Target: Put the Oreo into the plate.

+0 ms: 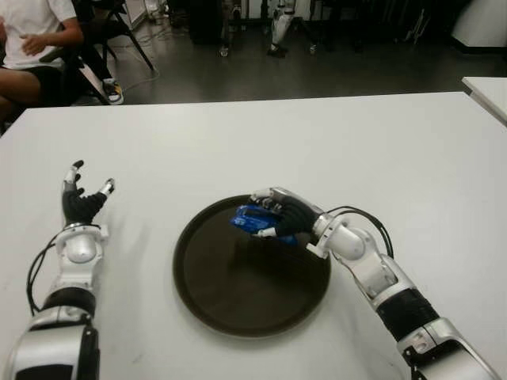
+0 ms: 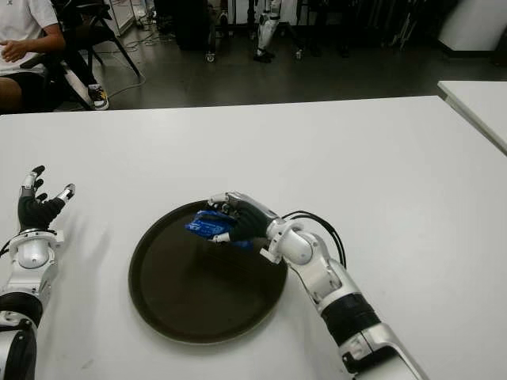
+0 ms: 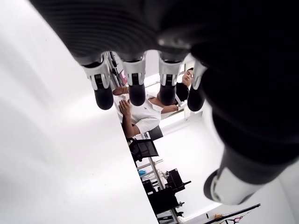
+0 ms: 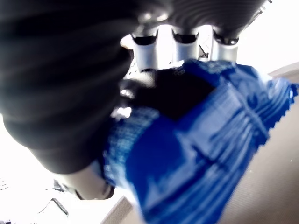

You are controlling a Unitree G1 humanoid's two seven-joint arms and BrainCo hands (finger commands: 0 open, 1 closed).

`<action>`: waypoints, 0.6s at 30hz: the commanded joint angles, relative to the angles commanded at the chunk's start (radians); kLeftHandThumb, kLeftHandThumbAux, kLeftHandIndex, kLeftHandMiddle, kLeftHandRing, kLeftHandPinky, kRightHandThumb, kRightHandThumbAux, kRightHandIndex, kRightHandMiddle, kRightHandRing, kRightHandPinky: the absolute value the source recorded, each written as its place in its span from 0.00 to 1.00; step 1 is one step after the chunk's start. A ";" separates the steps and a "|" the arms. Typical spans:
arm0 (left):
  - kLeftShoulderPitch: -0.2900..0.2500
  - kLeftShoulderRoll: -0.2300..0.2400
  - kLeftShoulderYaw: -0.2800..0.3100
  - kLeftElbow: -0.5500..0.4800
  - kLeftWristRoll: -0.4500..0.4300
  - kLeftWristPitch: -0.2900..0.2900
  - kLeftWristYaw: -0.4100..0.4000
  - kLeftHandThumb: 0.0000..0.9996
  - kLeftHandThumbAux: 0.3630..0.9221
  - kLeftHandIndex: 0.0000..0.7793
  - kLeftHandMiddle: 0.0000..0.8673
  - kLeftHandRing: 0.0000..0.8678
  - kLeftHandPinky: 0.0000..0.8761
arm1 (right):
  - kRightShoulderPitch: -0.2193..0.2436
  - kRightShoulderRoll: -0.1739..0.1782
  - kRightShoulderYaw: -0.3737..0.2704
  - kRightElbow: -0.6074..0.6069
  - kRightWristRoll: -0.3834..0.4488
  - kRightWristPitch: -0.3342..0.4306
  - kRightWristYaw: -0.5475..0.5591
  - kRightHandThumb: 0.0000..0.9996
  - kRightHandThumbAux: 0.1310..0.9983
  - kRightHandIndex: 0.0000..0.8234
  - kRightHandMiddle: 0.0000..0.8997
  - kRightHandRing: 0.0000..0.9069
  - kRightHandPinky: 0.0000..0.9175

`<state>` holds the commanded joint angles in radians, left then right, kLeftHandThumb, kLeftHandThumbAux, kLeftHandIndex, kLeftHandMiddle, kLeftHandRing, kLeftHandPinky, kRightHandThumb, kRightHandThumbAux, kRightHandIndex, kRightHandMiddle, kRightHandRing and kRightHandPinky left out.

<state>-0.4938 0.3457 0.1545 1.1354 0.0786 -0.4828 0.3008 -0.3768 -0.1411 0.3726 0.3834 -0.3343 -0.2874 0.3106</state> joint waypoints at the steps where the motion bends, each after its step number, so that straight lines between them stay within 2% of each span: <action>1: 0.001 0.001 -0.002 0.000 0.002 0.000 0.001 0.00 0.66 0.00 0.00 0.00 0.00 | 0.001 0.001 0.000 -0.002 0.002 0.002 0.003 0.33 0.84 0.87 0.91 0.90 0.88; 13: -0.005 0.003 -0.003 0.005 0.009 0.010 0.015 0.00 0.68 0.00 0.00 0.00 0.00 | 0.004 0.000 0.013 -0.024 -0.003 0.028 0.031 0.30 0.85 0.92 0.94 0.94 0.93; 18: -0.009 0.008 -0.003 0.016 0.010 0.020 0.011 0.00 0.65 0.00 0.00 0.00 0.00 | 0.004 -0.003 0.015 -0.026 0.002 0.016 0.040 0.31 0.84 0.92 0.94 0.94 0.91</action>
<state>-0.5026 0.3541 0.1510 1.1513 0.0888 -0.4625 0.3123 -0.3724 -0.1442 0.3878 0.3570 -0.3319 -0.2711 0.3502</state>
